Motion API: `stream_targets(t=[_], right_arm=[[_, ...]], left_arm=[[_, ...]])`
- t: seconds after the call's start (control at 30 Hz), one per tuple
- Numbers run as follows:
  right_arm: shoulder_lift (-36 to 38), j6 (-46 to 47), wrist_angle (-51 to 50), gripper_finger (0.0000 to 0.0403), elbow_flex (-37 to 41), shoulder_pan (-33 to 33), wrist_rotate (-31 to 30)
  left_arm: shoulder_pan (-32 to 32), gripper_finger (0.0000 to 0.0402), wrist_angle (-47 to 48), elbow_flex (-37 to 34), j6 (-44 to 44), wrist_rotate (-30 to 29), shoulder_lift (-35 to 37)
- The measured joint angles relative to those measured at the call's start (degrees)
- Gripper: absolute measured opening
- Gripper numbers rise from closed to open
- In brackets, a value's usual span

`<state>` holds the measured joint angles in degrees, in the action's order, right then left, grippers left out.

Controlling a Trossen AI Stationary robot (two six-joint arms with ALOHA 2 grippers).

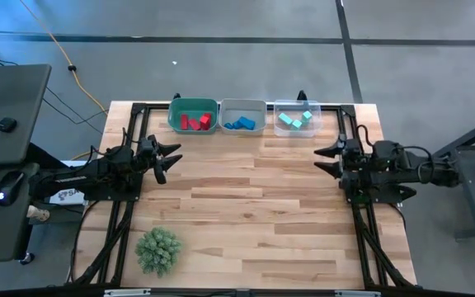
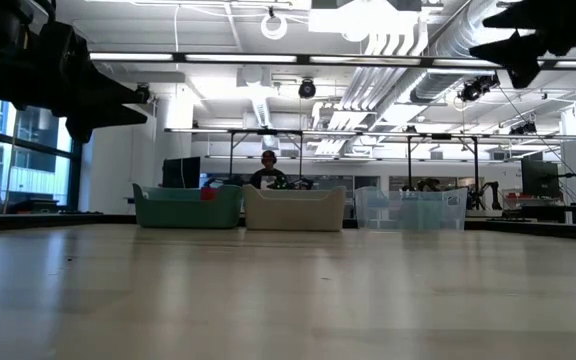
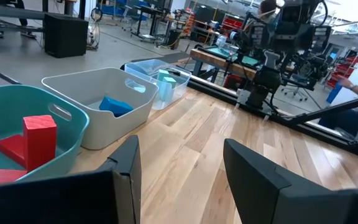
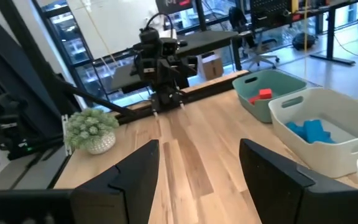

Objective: Sort & place blocks by color
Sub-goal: Return to Home Position

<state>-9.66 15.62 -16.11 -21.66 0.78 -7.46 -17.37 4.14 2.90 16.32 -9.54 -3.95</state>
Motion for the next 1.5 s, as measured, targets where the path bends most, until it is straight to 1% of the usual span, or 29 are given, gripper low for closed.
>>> stream_targets(t=[0.2,0.43,0.63,0.83,1.03,1.5], right_arm=[[4.24,-0.36,1.61,0.0213,4.27,1.25,0.55],[7.44,0.02,8.30,0.0213,10.67,2.30,2.55],[9.37,2.23,10.41,0.0213,15.35,2.45,3.99],[9.42,5.16,12.32,0.0213,19.20,2.45,4.67],[9.28,5.22,17.44,0.0213,21.02,2.51,4.04],[9.27,4.93,17.39,0.0213,21.04,2.51,4.48]], left_arm=[[0.00,0.0147,0.00,0.00,0.00,-0.07,0.00],[0.00,0.0147,0.00,0.00,0.00,-0.07,0.00],[0.00,0.0147,0.00,0.00,0.00,-0.07,0.00],[0.00,0.0147,0.00,0.00,0.00,-0.07,-0.01],[0.00,0.0147,-0.02,0.00,0.00,-0.07,-0.02],[0.00,0.0147,-0.01,0.00,0.00,-0.04,-0.02]])
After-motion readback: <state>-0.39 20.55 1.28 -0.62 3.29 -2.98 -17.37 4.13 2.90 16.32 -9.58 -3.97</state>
